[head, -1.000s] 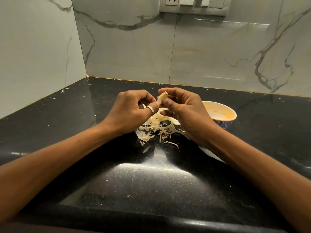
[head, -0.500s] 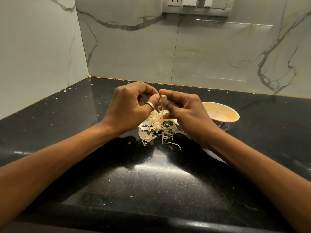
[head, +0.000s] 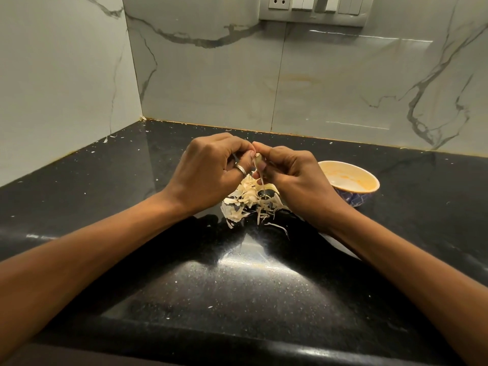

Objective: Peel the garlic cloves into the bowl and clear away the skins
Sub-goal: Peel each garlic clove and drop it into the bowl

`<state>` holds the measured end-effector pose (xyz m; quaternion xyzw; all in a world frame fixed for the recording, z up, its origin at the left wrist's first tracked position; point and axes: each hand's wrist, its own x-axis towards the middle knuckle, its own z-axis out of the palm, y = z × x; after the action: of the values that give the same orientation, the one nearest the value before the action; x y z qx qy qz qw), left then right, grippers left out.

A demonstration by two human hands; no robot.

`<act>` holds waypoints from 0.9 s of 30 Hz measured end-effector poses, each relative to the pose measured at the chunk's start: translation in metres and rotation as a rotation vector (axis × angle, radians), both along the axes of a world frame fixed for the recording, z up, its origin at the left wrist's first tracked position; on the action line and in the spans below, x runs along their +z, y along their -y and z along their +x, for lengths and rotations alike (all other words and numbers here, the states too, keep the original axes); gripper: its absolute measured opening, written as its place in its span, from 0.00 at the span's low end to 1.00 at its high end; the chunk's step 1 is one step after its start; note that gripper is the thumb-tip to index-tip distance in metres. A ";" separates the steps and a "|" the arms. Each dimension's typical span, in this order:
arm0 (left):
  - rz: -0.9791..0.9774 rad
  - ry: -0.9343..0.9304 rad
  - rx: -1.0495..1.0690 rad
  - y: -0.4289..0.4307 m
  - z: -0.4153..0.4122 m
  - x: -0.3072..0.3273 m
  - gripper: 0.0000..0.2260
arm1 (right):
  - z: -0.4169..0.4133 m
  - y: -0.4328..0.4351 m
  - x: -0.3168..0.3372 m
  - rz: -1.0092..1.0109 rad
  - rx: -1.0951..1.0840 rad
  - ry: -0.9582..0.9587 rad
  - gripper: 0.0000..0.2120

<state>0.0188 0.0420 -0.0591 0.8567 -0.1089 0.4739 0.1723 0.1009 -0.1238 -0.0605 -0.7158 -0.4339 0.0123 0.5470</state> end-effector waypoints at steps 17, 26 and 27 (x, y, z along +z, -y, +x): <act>-0.318 -0.118 0.081 0.002 0.001 0.002 0.02 | -0.004 0.002 0.007 0.173 0.121 -0.275 0.15; -0.319 -0.144 0.123 0.002 0.000 0.003 0.02 | -0.004 0.003 0.009 0.211 0.069 -0.275 0.11; -0.318 -0.149 0.129 0.001 0.001 0.003 0.02 | -0.004 0.003 0.010 0.207 0.052 -0.257 0.11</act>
<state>0.0194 0.0407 -0.0564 0.8566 0.0356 0.4304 0.2822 0.0973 -0.1268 -0.0508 -0.6367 -0.3778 0.0733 0.6682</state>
